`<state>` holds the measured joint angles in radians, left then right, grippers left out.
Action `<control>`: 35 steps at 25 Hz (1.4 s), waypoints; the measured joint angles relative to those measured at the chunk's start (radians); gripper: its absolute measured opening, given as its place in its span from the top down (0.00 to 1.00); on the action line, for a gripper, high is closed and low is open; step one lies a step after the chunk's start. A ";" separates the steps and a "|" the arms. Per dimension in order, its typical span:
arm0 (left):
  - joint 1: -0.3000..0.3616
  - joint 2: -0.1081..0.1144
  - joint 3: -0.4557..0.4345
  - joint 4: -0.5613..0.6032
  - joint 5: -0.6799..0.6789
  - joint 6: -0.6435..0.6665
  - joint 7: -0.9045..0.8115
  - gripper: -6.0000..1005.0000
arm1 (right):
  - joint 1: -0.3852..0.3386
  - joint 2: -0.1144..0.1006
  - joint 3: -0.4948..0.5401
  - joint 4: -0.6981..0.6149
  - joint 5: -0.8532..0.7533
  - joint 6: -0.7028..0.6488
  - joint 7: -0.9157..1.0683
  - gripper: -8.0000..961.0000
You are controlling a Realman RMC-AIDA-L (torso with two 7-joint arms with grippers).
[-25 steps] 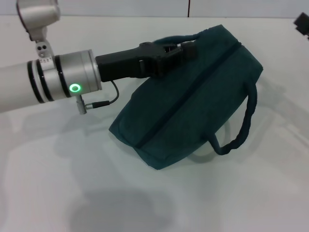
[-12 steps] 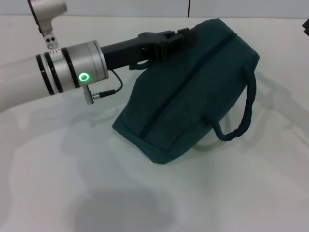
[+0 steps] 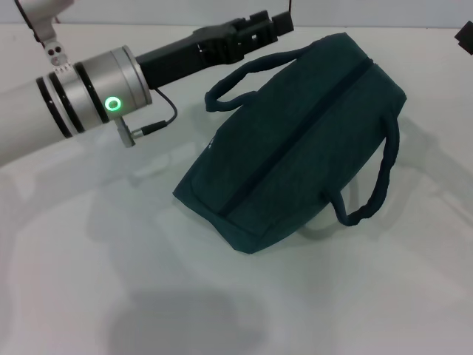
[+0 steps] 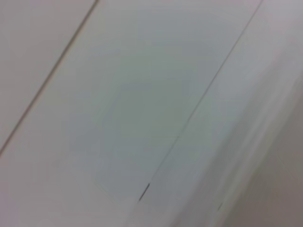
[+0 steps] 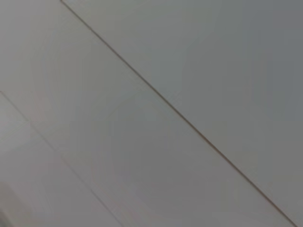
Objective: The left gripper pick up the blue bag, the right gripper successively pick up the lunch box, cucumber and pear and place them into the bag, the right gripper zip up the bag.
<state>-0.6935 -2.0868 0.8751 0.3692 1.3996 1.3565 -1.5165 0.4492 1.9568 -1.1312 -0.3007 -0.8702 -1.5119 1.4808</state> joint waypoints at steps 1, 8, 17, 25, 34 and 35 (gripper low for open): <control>0.000 0.002 0.000 0.005 -0.002 0.000 -0.002 0.54 | 0.001 -0.001 0.000 0.000 0.000 -0.006 -0.006 0.21; 0.020 0.021 0.002 0.154 0.071 0.092 -0.018 0.33 | -0.002 -0.010 -0.009 -0.069 -0.044 -0.063 -0.074 0.18; 0.091 0.079 0.002 0.283 0.100 0.339 -0.034 0.11 | 0.002 0.002 -0.006 -0.197 -0.218 -0.155 -0.211 0.15; 0.225 0.089 0.003 0.410 0.173 0.513 -0.010 0.11 | -0.006 0.044 -0.009 -0.263 -0.396 -0.285 -0.389 0.11; 0.329 0.076 0.003 0.404 0.296 0.628 0.136 0.11 | -0.014 0.060 -0.135 -0.169 -0.457 -0.268 -0.573 0.11; 0.337 0.072 0.004 0.400 0.315 0.629 0.143 0.11 | -0.013 0.060 -0.157 -0.162 -0.457 -0.261 -0.589 0.11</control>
<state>-0.3567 -2.0147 0.8788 0.7696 1.7148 1.9853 -1.3731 0.4361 2.0171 -1.2884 -0.4626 -1.3270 -1.7733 0.8922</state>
